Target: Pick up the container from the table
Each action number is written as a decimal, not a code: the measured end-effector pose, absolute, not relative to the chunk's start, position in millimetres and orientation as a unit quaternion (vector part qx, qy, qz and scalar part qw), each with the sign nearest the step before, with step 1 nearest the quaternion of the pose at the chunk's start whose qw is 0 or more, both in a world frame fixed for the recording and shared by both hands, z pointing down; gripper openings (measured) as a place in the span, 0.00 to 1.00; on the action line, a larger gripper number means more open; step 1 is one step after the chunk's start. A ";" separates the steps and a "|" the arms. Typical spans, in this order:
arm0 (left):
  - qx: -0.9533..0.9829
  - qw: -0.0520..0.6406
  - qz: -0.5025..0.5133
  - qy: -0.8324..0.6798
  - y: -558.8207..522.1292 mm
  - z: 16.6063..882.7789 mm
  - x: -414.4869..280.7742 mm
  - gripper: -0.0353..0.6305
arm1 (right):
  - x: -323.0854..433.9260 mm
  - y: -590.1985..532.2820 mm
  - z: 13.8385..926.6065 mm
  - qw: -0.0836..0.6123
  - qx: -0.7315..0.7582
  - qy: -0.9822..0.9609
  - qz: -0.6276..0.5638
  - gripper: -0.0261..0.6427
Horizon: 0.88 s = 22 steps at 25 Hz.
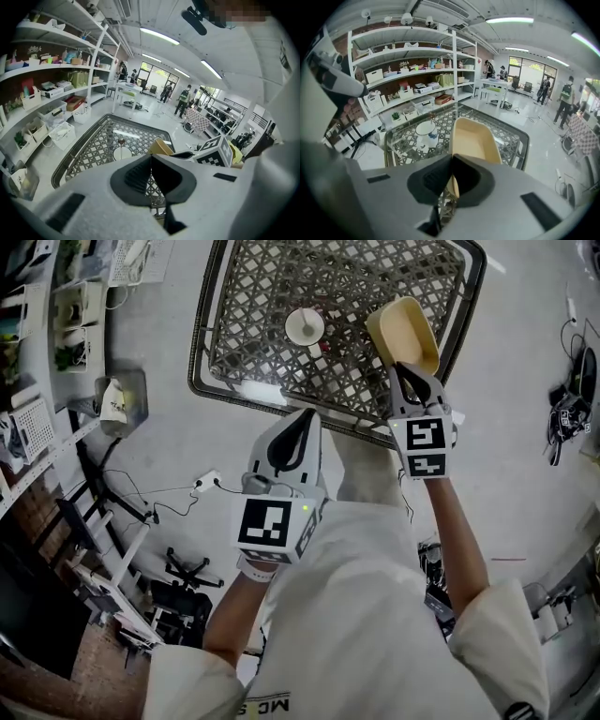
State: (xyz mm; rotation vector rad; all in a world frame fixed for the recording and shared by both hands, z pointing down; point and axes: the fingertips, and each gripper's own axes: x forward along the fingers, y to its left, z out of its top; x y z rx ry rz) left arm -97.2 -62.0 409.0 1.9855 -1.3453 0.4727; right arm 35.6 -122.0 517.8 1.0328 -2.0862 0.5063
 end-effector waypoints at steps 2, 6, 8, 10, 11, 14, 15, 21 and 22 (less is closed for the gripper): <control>0.764 0.336 0.179 -0.520 -61.8 400.1 -97.3 0.09 | 36.2 -122.1 502.5 0.356 0.407 -0.817 0.198 0.08; 0.765 0.328 0.172 -0.526 -56.5 381.3 -95.2 0.09 | 41.7 -119.7 467.9 0.333 0.417 -0.824 0.189 0.08; 0.766 0.323 0.168 -0.530 -53.2 371.8 -93.2 0.09 | 47.7 -118.5 450.5 0.321 0.425 -0.826 0.183 0.08; 0.767 0.315 0.163 -0.534 -50.6 362.9 -90.8 0.09 | 55.0 -117.2 433.3 0.307 0.434 -0.828 0.178 0.08; 0.768 0.311 0.160 -0.536 -50.0 358.4 -89.4 0.09 | 58.9 -117.0 424.4 0.300 0.440 -0.828 0.175 0.08; 0.772 0.300 0.152 -0.539 -49.4 343.1 -85.7 0.09 | 69.9 -116.6 394.8 0.279 0.457 -0.829 0.163 0.08; 0.774 0.296 0.149 -0.540 -50.4 337.0 -84.7 0.09 | 72.9 -117.4 384.2 0.273 0.462 -0.829 0.158 0.08; 0.782 0.264 0.131 -0.550 -53.1 309.7 -78.9 0.09 | 97.0 -116.6 334.1 0.233 0.492 -0.829 0.128 0.08; 0.782 0.260 0.128 -0.552 -52.8 306.4 -79.0 0.09 | 101.0 -115.3 327.0 0.227 0.497 -0.829 0.123 0.08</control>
